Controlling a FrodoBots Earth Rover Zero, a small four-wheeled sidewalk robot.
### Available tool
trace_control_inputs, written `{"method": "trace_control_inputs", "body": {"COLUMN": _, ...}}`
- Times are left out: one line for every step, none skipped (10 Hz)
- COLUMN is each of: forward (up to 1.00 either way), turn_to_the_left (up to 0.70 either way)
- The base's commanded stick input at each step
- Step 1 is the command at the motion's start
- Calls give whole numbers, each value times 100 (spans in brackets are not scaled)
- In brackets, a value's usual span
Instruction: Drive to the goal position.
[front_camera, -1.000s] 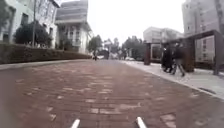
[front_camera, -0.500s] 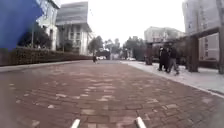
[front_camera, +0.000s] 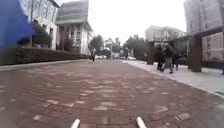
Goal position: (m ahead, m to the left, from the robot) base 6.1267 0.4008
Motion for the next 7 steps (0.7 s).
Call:
{"method": "trace_control_inputs", "body": {"forward": 67, "turn_to_the_left": -1}}
{"method": "trace_control_inputs", "body": {"forward": 67, "turn_to_the_left": -1}}
{"method": "trace_control_inputs", "body": {"forward": 67, "turn_to_the_left": -1}}
{"method": "trace_control_inputs", "body": {"forward": 67, "turn_to_the_left": -1}}
{"method": "trace_control_inputs", "body": {"forward": 66, "turn_to_the_left": 0}}
{"method": "trace_control_inputs", "body": {"forward": 66, "turn_to_the_left": 0}}
{"method": "trace_control_inputs", "body": {"forward": 66, "turn_to_the_left": 0}}
